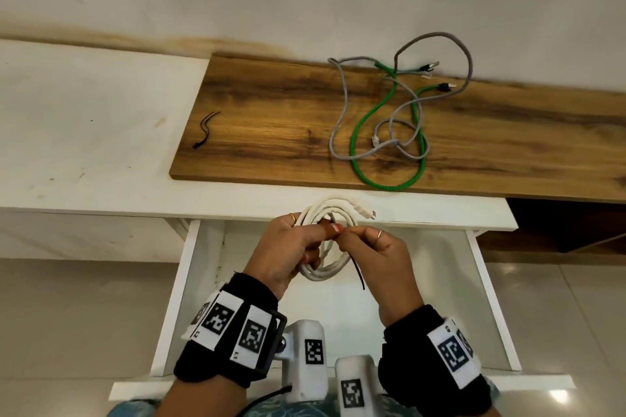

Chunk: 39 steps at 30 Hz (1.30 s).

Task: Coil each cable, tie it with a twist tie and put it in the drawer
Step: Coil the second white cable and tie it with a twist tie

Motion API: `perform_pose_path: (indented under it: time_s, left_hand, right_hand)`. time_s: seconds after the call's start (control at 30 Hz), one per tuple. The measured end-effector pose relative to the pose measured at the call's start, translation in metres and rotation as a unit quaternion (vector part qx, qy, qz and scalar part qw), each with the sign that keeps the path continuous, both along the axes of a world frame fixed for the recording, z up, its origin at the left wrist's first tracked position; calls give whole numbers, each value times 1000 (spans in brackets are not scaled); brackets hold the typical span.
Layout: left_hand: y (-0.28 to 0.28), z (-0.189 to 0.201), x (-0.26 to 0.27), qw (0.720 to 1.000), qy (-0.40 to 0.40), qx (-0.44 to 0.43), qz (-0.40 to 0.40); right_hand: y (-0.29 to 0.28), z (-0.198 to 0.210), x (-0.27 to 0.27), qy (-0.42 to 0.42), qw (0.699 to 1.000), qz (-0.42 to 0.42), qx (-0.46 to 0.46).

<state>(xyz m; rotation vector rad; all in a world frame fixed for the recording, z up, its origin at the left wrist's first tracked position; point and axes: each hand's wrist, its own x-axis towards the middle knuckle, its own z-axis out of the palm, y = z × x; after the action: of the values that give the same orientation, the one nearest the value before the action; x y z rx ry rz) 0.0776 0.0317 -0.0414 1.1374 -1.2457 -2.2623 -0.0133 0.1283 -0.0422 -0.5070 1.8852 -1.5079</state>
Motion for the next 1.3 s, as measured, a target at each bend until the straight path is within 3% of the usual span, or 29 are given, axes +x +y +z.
perform_pose_path:
  time_s: [0.13, 0.6, 0.73, 0.87, 0.97, 1.13, 1.3]
  left_hand:
    - [0, -2, 3, 1000, -5, -24, 5]
    - [-2, -2, 5, 997, -1, -65, 28]
    - [-7, -3, 8, 996, -4, -90, -2]
    - [-5, -4, 9, 982, -26, -186, -23]
    - [-2, -2, 7, 962, -62, -265, -26]
    - [7, 1, 3, 960, -40, -265, -80]
    - [13, -7, 1, 938, -36, -307, -154]
  right_hand:
    - [-2, 0, 5, -49, 999, -7, 10]
    - [-3, 7, 5, -78, 996, -9, 37]
    - [-4, 9, 6, -84, 996, -18, 37]
    - [-4, 8, 7, -121, 991, -42, 42]
    - [-3, 5, 7, -101, 992, -61, 50]
    - [-7, 3, 11, -116, 990, -77, 25]
    - [-10, 3, 15, -154, 984, -93, -5]
